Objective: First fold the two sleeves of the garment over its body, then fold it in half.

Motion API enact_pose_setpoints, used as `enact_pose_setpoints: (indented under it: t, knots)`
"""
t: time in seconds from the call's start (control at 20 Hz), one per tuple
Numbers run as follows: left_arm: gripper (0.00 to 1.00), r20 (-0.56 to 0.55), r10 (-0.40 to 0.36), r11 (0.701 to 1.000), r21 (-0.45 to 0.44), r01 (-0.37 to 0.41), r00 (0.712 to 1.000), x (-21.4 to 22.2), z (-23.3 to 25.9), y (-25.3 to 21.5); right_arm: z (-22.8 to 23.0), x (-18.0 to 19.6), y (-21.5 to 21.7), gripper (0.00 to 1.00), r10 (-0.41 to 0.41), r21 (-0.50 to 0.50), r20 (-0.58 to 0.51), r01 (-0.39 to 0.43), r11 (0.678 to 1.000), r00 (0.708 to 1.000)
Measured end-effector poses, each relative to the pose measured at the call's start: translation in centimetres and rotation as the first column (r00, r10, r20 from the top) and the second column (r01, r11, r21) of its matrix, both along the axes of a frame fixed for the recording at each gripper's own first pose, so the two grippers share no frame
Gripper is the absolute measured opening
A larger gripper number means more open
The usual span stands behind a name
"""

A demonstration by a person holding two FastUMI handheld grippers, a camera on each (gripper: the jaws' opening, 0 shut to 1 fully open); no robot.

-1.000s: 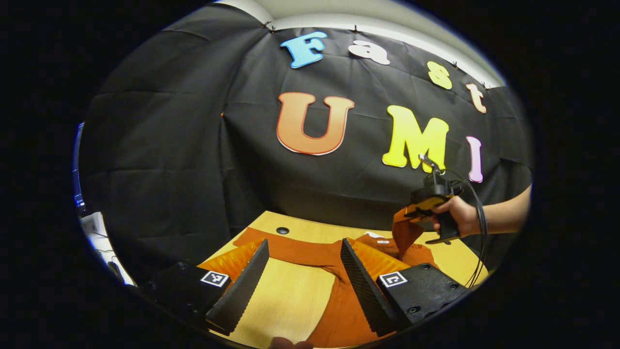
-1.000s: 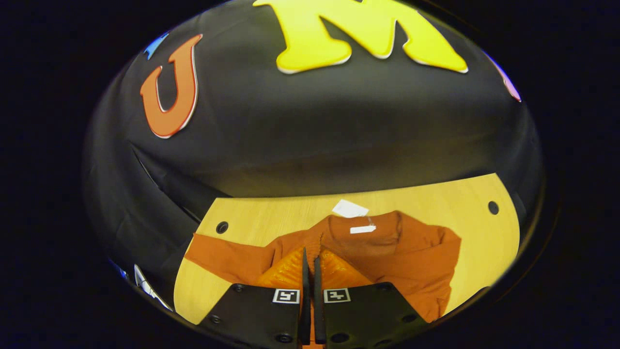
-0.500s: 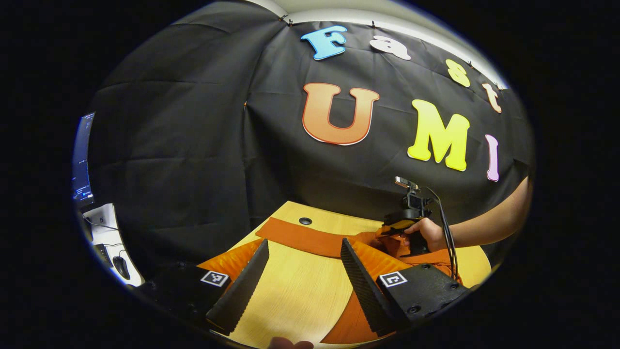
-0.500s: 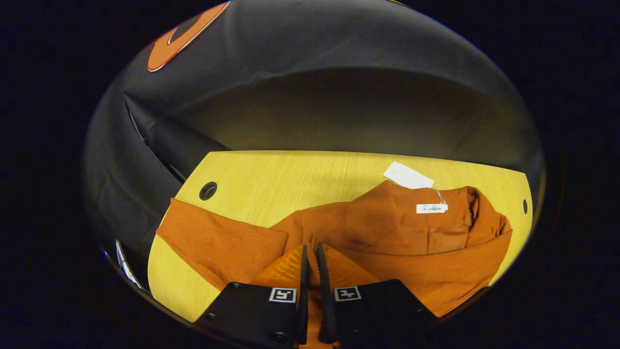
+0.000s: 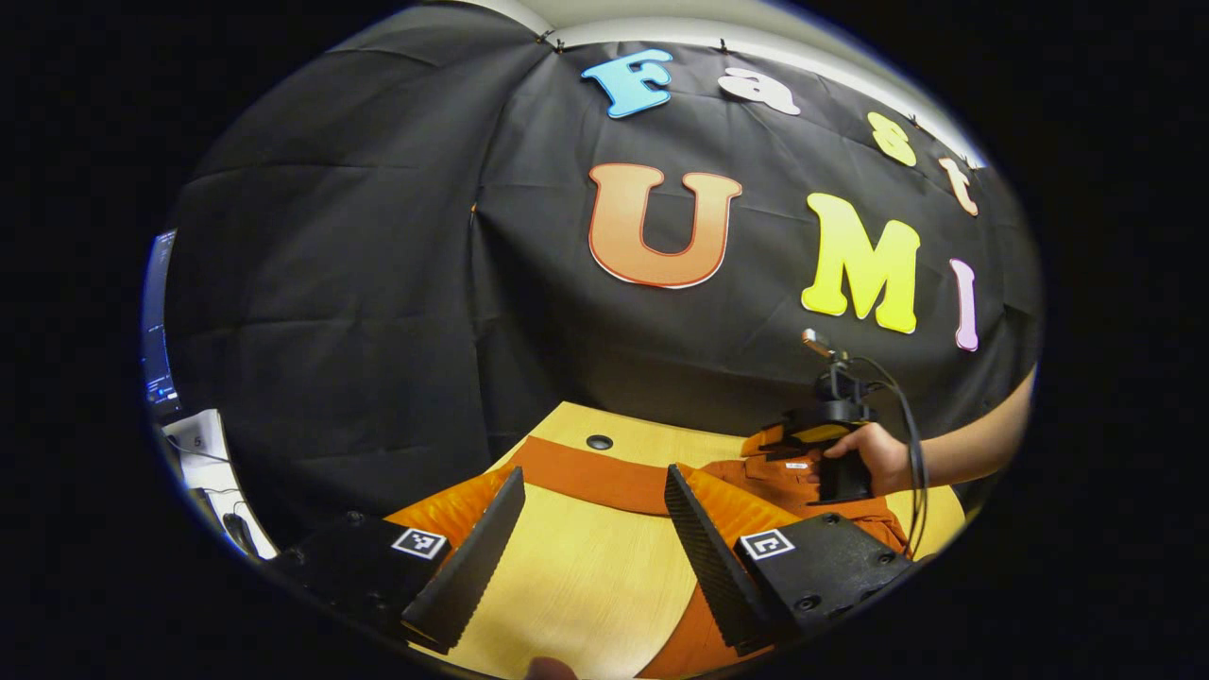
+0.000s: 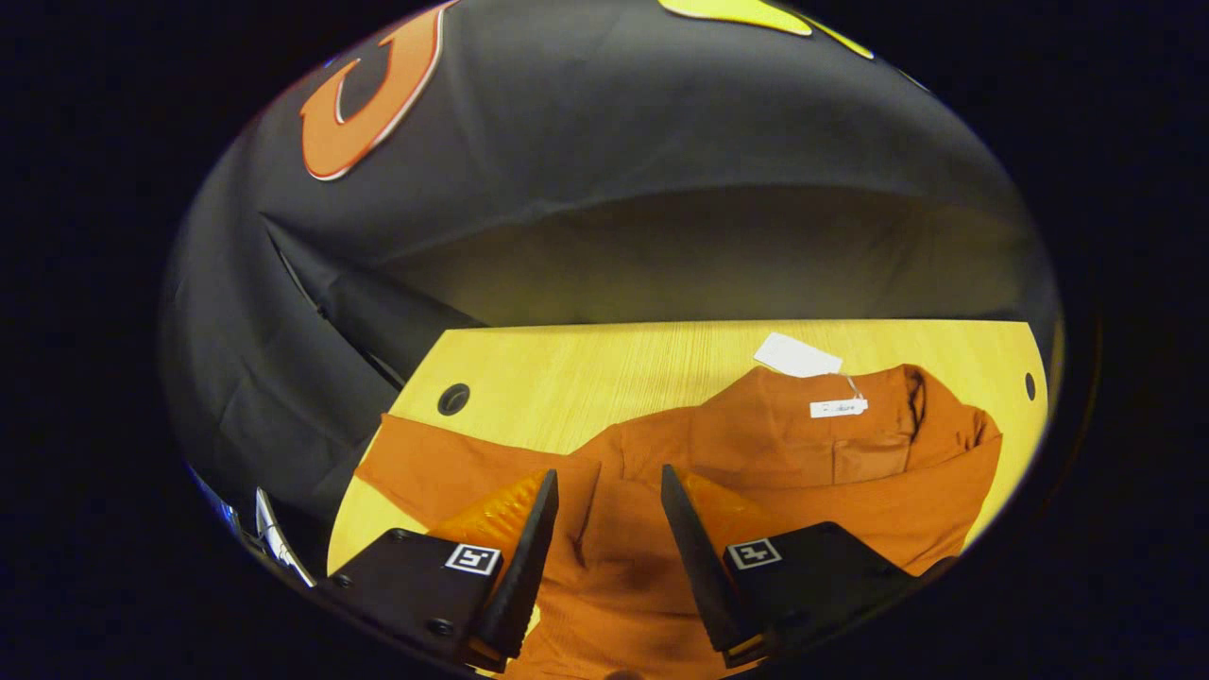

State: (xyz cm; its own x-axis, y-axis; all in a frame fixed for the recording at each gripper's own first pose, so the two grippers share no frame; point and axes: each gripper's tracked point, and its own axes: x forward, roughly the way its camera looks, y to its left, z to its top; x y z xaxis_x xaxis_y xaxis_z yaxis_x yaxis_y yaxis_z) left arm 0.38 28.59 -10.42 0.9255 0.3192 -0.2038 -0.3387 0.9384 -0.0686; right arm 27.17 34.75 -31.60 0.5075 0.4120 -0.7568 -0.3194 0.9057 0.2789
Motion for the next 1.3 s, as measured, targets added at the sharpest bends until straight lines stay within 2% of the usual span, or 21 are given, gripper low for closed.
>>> enact_pose_setpoints:
  t: [0.2, 0.4, 0.5, 0.65, 0.75, 0.9, 1.05, 1.25, 1.3]
  knots:
    - [0.96, -0.003, -0.06, 0.998, -0.024, 0.06, 0.998, 2.6, -0.6, 1.3, 6.0, -4.3, -4.0, 0.72, 0.032, 0.05, 0.063, -0.035, 0.998, 0.998]
    - [0.96, -0.018, -0.133, 0.982, -0.139, 0.13, 0.991, 7.4, -3.0, 4.8, 11.5, -10.4, -9.6, 0.72, 0.072, 0.078, 0.098, -0.079, 0.994, 0.993]
    - [0.96, -0.065, -0.151, 0.973, -0.187, 0.136, 0.986, 10.4, -5.7, 7.8, 14.1, -12.6, -13.2, 0.72, 0.054, 0.078, 0.124, -0.064, 0.995, 0.991]
    - [0.98, -0.149, -0.158, 0.978, -0.161, 0.134, 0.976, 15.2, -9.9, 12.0, 15.7, -14.4, -19.7, 0.72, 0.028, -0.025, 0.185, -0.024, 0.999, 0.982]
    - [0.98, -0.197, -0.146, 0.982, -0.147, 0.119, 0.969, 18.1, -12.1, 13.9, 16.6, -15.7, -22.0, 0.72, 0.005, -0.052, 0.201, 0.005, 0.999, 0.98]
    - [0.98, -0.271, -0.098, 0.992, -0.103, 0.072, 0.958, 20.3, -15.7, 18.0, 17.6, -16.9, -23.5, 0.72, -0.028, -0.078, 0.21, 0.045, 0.996, 0.977]
    - [0.98, -0.338, -0.101, 0.991, -0.122, 0.062, 0.936, 22.8, -19.4, 19.7, 18.4, -17.7, -21.8, 0.72, 0.022, -0.08, 0.201, -0.006, 0.997, 0.979]
    - [0.98, -0.409, -0.101, 0.991, -0.127, 0.053, 0.907, 25.3, -23.2, 18.4, 19.5, -18.0, -20.0, 0.72, 0.062, -0.087, 0.218, -0.044, 0.995, 0.974]
    - [0.98, -0.408, -0.103, 0.992, -0.109, 0.063, 0.907, 25.6, -22.5, 18.4, 19.5, -18.1, -20.0, 0.72, 0.079, -0.106, 0.227, -0.056, 0.993, 0.971]
